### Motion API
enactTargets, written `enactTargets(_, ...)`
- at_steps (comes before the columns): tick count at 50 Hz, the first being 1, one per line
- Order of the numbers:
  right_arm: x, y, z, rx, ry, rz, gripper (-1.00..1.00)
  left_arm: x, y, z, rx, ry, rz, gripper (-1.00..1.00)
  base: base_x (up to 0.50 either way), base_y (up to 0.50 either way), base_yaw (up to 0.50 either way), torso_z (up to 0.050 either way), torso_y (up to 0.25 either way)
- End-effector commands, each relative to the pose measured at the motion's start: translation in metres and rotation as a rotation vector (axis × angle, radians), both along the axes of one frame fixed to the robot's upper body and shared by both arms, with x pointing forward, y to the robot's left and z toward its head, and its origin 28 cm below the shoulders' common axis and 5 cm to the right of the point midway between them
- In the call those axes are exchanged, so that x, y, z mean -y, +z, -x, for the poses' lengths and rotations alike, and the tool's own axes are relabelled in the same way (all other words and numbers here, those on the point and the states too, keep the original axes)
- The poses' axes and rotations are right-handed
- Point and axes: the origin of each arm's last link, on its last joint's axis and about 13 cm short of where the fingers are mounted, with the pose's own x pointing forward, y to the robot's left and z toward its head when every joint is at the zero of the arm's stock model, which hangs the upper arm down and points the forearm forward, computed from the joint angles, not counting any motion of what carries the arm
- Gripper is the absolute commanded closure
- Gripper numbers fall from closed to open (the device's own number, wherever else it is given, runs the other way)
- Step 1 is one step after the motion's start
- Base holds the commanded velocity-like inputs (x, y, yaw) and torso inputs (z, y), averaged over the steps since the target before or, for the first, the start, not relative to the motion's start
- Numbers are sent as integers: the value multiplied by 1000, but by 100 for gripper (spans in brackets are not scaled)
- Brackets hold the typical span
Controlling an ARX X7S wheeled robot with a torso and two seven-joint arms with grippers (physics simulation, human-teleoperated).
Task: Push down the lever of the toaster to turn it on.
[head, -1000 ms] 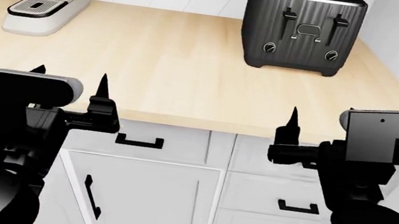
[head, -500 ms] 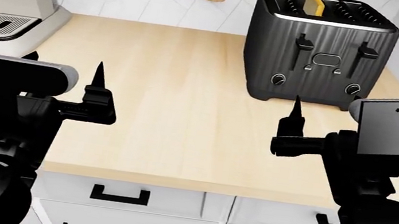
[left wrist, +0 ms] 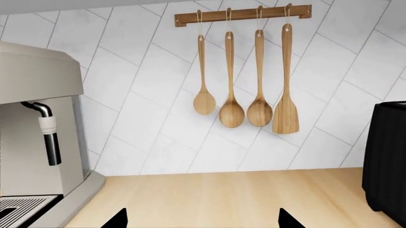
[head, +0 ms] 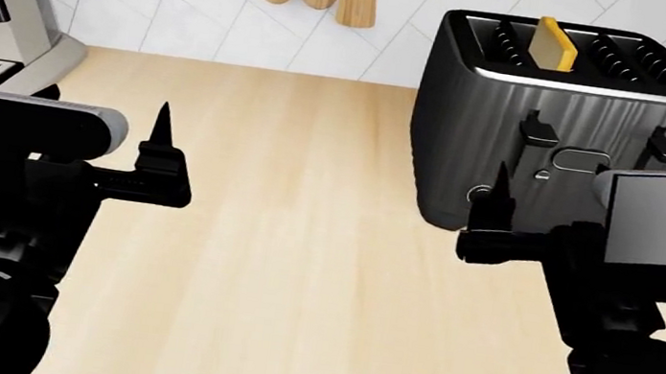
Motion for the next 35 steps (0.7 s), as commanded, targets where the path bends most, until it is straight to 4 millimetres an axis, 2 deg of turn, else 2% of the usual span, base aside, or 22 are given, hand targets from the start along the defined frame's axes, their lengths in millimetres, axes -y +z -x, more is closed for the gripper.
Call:
enactTargets(1,2,-2,1,2,-23,-16,-100,-1,-1,0,0,5,1,-100,0,0,0,0,0)
enactTargets(2,2,-1,1,8,-24,-22,100,-1,-1,1,0,5,1,-100,0,0,0,0,0)
enactTargets(13,4,-1,6,40,-28,-38,100,-1,-1,1,0,10,0,-100,0,0,0,0,0)
enactTargets(27,1,31,13,118,-24,-20,100,-3,-1,0,1,14,11,-100,0,0,0,0,0)
enactTargets(35,-2,42,8,136,-14,-3,100,-4,-2,1,-2,15,18,-100,0,0,0,0,0)
